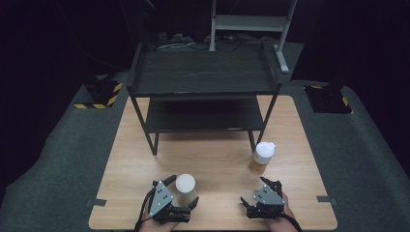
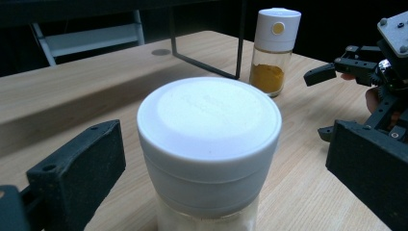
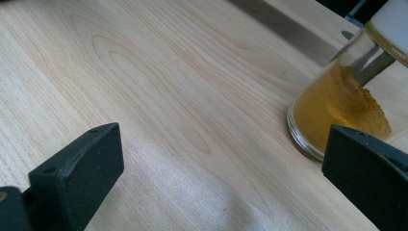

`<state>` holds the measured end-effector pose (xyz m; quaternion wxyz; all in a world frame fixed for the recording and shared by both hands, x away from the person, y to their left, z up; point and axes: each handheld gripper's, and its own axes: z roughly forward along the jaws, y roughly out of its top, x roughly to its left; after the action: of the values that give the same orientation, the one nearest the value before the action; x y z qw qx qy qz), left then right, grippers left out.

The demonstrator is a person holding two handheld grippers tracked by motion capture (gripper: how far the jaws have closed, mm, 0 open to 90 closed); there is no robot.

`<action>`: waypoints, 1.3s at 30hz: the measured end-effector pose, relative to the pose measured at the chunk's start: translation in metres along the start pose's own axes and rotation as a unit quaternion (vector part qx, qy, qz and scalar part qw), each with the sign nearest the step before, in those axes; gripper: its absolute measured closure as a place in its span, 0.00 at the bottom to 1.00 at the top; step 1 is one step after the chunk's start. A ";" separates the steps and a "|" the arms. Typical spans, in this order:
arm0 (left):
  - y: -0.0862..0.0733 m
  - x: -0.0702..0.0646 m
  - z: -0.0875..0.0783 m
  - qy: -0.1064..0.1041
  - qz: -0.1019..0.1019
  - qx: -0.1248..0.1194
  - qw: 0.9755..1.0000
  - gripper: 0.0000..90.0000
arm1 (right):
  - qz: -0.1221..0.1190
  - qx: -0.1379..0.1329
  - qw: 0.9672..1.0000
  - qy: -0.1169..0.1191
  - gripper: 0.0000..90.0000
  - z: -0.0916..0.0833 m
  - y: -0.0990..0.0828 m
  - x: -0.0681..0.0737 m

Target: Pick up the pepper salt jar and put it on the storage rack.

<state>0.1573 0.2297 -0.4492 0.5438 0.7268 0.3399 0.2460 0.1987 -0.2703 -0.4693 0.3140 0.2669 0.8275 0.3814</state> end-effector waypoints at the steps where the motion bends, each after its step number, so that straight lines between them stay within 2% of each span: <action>1: -0.001 0.001 0.001 -0.001 -0.001 0.000 1.000 0.00 | 0.000 0.000 1.000 0.000 0.00 0.000 0.000 0.000; 8: -0.006 0.003 0.005 0.000 -0.011 -0.001 1.000 0.04 | 0.000 0.000 1.000 0.000 0.00 0.000 0.000 0.000; 13: -0.009 0.006 0.007 0.003 -0.031 0.001 1.000 0.07 | 0.000 0.000 1.000 0.000 0.00 0.000 0.000 0.000; 14: -0.011 0.008 0.008 0.000 -0.038 0.003 0.999 0.10 | 0.001 0.000 1.000 0.000 0.00 0.000 0.000 0.000; 19: -0.014 0.013 0.010 -0.005 -0.049 0.006 0.999 0.16 | 0.002 0.000 1.000 0.000 0.00 0.000 0.000 0.000; 21: -0.016 0.017 0.011 -0.015 -0.059 0.004 0.998 0.19 | 0.001 0.000 1.000 0.000 0.00 0.000 0.000 0.000; 33: -0.021 0.022 0.010 -0.028 -0.052 -0.002 0.998 0.34 | 0.000 0.000 1.000 0.000 0.00 0.000 0.000 0.000; 39: -0.020 0.020 0.009 -0.024 -0.039 -0.002 0.999 0.36 | 0.000 0.000 1.000 0.001 0.00 0.000 0.000 0.000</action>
<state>0.1727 0.2428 -0.4710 0.5629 0.7174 0.3541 0.2076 0.1987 -0.2704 -0.4693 0.3135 0.2668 0.8277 0.3814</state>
